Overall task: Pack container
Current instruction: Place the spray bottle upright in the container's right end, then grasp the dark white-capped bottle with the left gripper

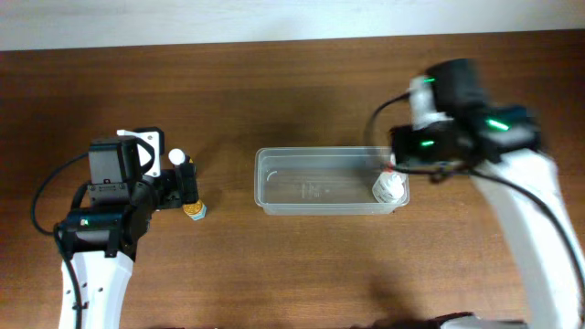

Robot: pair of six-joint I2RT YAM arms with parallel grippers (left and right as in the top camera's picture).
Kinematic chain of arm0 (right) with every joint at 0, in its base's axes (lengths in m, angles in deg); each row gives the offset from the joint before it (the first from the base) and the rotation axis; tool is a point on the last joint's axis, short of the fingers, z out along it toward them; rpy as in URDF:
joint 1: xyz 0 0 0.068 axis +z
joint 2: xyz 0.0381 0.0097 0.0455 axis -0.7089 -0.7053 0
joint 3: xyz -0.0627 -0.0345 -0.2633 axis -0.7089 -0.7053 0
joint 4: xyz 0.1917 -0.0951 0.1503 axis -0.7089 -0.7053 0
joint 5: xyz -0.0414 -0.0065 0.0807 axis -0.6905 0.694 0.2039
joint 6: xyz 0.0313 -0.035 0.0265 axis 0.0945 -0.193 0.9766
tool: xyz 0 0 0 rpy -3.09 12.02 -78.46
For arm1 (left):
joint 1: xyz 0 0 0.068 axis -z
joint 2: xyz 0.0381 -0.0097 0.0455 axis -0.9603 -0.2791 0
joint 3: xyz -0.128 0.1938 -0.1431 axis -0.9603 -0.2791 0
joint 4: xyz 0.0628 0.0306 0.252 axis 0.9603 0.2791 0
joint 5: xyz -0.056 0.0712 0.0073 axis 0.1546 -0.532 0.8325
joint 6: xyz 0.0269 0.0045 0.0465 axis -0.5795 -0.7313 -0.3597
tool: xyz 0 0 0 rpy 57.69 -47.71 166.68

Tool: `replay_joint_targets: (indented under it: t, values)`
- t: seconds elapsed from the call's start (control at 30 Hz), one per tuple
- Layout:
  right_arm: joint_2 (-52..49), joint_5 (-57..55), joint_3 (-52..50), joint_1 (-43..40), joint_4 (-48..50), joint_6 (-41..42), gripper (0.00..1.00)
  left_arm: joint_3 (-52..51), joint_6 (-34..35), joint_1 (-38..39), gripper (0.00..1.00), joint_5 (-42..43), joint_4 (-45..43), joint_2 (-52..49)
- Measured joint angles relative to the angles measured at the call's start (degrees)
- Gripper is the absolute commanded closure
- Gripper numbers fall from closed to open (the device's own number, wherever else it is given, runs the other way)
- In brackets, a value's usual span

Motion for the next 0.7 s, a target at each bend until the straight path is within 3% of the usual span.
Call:
replay_joint_targets:
  t: [0.13, 0.33, 0.7]
  values:
    - [5.46, -0.50, 1.05, -11.93, -0.85, 0.02, 0.17, 1.79, -0.79, 0.00, 0.00, 0.00, 0.44, -1.16]
    - [1.86, 4.04, 1.03, -23.82, -2.97, -0.26, 0.17, 9.11, -1.16, 0.00, 0.00, -0.24, 1.84, -9.51]
    - [-7.19, 6.62, 0.96, -26.14, -4.00, -0.33, 0.18, 18.27, -1.18, -2.34, 0.00, -0.66, 1.55, -31.47]
